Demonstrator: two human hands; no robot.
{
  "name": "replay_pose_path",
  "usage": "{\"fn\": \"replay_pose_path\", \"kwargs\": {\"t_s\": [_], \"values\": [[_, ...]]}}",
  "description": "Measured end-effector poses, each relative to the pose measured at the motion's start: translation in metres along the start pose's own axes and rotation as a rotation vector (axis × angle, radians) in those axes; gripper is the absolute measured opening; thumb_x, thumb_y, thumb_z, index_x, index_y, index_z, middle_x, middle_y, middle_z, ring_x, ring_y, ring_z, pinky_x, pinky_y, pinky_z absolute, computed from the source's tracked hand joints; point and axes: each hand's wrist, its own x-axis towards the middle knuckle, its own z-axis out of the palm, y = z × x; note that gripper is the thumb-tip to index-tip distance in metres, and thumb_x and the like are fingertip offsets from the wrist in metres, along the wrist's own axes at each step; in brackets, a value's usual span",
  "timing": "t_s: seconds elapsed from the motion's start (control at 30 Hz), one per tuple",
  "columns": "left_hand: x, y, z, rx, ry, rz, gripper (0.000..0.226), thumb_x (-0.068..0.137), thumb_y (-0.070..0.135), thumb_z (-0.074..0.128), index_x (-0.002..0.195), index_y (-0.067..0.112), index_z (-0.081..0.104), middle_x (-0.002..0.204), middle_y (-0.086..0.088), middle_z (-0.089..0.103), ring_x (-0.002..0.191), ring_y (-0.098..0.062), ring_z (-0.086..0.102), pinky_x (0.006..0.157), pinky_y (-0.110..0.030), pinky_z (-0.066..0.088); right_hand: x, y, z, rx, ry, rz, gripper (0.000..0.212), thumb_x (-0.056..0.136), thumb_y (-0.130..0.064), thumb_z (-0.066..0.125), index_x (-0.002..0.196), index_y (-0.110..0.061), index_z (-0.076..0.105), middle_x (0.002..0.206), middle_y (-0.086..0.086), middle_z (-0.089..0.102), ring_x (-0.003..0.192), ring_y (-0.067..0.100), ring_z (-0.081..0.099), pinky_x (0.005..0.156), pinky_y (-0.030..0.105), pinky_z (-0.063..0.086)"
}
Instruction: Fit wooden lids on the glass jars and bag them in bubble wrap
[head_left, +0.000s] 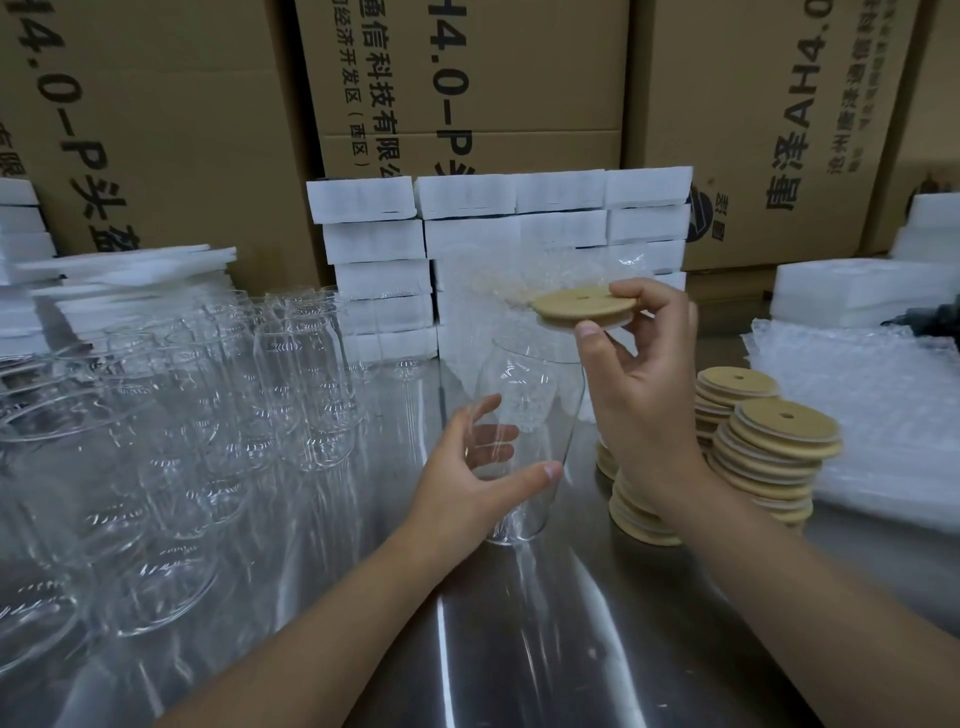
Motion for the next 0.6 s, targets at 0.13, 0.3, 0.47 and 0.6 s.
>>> {"fn": "replay_pose_path", "kwargs": {"t_s": [0.13,0.3,0.47,0.6], "values": [[0.000,0.001,0.001,0.000,-0.004,0.008,0.089,0.044,0.052,0.081,0.126,0.040,0.048,0.113,0.009,0.065,0.105,-0.001,0.063,0.083,-0.019,0.053,-0.005,0.002,0.004,0.019,-0.081,0.072,0.024,0.083,-0.026,0.058,0.103,-0.032,0.047,0.118,0.016,0.048,0.101,0.006,0.054,0.081,0.015,0.047],[-0.001,0.001,0.000,0.003,-0.013,0.013,0.088,0.043,0.055,0.079,0.124,0.042,0.049,0.112,0.010,0.066,0.103,0.001,0.063,0.084,-0.021,0.053,-0.011,0.005,0.006,-0.025,-0.153,0.110,0.019,0.084,-0.030,0.053,0.102,-0.034,0.048,0.112,0.003,0.053,0.098,-0.001,0.053,0.080,0.009,0.043],[0.000,0.001,0.000,-0.025,0.004,-0.004,0.092,0.041,0.056,0.079,0.126,0.037,0.050,0.111,0.008,0.065,0.102,-0.003,0.064,0.084,-0.020,0.053,-0.013,0.008,0.007,-0.053,-0.215,0.162,0.020,0.084,-0.038,0.050,0.104,-0.035,0.047,0.115,0.003,0.054,0.101,0.006,0.055,0.080,0.011,0.042],[0.000,0.002,0.000,-0.017,-0.006,-0.010,0.091,0.045,0.050,0.080,0.129,0.034,0.049,0.112,0.008,0.065,0.104,-0.004,0.064,0.083,-0.020,0.052,-0.012,0.007,0.006,-0.067,-0.199,0.137,0.032,0.082,-0.053,0.039,0.106,-0.035,0.050,0.125,-0.010,0.047,0.115,-0.012,0.043,0.090,0.004,0.034]]}}
